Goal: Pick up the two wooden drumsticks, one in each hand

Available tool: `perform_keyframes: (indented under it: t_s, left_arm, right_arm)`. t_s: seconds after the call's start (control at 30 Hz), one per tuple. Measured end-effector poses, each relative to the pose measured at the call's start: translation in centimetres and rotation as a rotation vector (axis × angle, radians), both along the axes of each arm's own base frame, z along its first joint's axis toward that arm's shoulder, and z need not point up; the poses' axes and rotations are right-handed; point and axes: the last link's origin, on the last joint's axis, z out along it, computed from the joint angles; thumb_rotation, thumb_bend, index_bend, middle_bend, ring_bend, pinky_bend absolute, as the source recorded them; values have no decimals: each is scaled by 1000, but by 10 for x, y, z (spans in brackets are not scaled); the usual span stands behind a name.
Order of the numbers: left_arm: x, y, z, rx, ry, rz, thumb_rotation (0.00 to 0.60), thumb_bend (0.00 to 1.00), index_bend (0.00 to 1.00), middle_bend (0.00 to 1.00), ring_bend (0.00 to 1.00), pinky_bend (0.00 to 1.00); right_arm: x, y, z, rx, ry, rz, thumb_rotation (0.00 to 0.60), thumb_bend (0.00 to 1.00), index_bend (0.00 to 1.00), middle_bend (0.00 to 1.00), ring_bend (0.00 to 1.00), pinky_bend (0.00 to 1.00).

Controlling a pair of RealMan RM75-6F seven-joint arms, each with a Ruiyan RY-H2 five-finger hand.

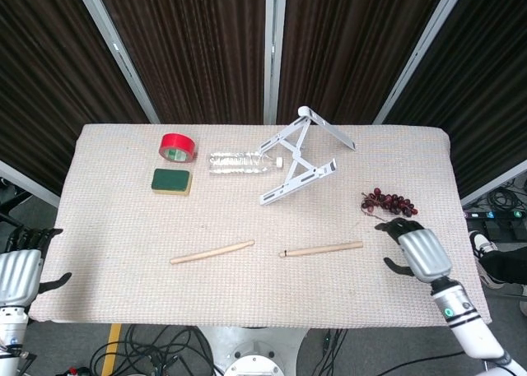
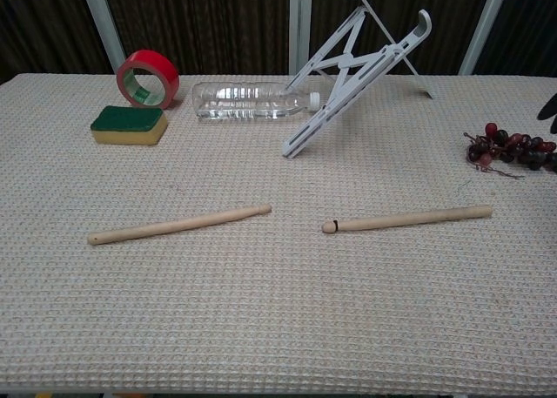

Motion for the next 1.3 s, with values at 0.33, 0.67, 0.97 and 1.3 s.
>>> perform_keyframes:
  t_s: [0.33, 0.67, 0.97, 1.3]
  left_arm:
    - [-5, -5, 0, 0, -15, 26, 600, 16, 217, 227, 147, 85]
    - [-9, -3, -2, -7, -29, 32, 600, 17, 217, 227, 147, 85]
    - [-11, -2, -2, -6, -35, 39, 600, 17, 217, 227, 147, 85]
    - [-13, -5, -2, 1, -39, 43, 600, 16, 217, 227, 147, 85]
  right_arm:
    - [16, -34, -85, 112, 61, 72, 600, 124, 433, 438, 228, 275]
    - [9, -46, -114, 105, 120, 72, 600, 191, 487, 485, 253, 275]
    - [6, -51, -120, 98, 142, 66, 600, 233, 491, 493, 255, 275]
    - [7, -51, -125, 107, 147, 63, 600, 263, 497, 499, 267, 275]
